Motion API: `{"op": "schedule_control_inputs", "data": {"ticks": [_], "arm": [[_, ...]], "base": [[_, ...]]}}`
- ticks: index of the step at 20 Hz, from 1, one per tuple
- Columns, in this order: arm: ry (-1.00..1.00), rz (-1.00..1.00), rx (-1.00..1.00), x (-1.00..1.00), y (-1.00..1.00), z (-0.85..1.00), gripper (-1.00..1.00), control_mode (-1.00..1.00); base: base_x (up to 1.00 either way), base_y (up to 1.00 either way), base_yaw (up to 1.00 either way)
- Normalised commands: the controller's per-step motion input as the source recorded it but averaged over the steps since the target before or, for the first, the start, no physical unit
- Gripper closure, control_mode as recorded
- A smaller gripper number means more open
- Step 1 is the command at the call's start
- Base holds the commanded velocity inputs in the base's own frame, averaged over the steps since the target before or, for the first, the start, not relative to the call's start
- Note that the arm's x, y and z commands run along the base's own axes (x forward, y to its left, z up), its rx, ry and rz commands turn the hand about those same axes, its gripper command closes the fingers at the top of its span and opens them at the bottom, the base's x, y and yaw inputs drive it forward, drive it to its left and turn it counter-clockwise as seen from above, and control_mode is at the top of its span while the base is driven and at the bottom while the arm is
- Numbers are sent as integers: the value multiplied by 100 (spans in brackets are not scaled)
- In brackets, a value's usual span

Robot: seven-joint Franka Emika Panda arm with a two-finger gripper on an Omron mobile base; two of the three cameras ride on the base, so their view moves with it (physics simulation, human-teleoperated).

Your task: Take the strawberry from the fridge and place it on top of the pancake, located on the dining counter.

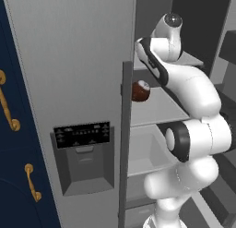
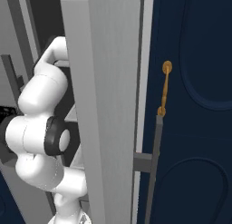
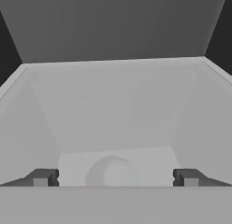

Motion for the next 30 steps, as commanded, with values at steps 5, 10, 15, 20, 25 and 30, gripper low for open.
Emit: {"op": "schedule_control_inputs", "data": {"ticks": [5, 10, 15, 20, 25, 30], "arm": [[3, -3, 0, -13, 0, -13, -100, -100], [0, -8, 0, -31, 4, -26, -100, -100], [-2, -5, 0, 0, 15, -31, -100, -100], [0, -1, 2, 0, 0, -22, -100, -100], [0, 0, 0, 0, 0, -41, 100, -100], [-4, 0, 0, 0, 0, -11, 100, -100]], "base": [[0, 0, 0], [0, 0, 0], [0, 0, 0], [0, 0, 0], [0, 0, 0], [0, 0, 0]]}}
